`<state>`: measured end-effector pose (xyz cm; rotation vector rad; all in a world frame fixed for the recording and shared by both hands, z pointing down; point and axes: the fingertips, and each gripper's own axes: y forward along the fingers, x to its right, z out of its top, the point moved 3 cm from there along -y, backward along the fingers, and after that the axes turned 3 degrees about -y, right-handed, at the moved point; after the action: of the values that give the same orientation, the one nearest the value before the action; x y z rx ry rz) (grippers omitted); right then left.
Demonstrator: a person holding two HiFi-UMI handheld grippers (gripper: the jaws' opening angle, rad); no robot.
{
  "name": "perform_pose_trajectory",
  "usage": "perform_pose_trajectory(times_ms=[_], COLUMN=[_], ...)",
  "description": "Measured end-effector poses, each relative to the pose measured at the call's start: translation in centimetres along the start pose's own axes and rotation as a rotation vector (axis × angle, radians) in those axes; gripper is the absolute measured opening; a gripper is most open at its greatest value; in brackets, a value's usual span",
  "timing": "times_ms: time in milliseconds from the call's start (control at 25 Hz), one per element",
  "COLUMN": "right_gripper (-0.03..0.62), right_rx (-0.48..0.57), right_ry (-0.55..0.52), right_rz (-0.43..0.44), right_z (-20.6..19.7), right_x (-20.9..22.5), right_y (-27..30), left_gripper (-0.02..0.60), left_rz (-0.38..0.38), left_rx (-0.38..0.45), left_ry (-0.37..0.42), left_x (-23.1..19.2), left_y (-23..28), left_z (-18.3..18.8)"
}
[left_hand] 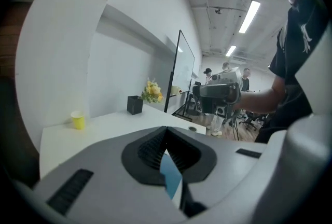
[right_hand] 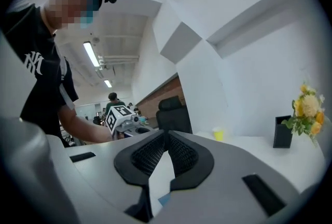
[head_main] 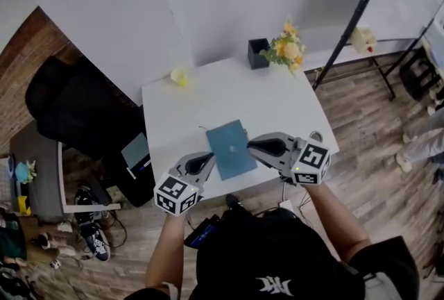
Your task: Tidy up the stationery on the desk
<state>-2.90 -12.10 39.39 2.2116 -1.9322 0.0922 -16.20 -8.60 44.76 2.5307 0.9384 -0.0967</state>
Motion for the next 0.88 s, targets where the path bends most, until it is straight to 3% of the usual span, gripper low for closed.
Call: perform_pose_trajectory(times_ms=[200,560,880], right_gripper=[0.051,0.051,0.051], right_rx=[0.078,0.178,0.208], right_ry=[-0.043,-0.071,-0.007], right_rz=[0.051,0.111,0.157], right_z=[1.6,1.5,-1.4], right_x=[-3.9,-10.9,-16.0], right_y=[-4.5,-12.9,-15.8], left_gripper=[0.003,0.003,0.003], left_rz=[0.0,0.01,-0.01], left_rx=[0.11,0.278,0.271], left_ry=[-0.032,0.009,0.006], left_x=[5.1,15.8,23.3], left_y=[-2.2,-6.0,-9.2], left_z=[2.0,2.6,0.2])
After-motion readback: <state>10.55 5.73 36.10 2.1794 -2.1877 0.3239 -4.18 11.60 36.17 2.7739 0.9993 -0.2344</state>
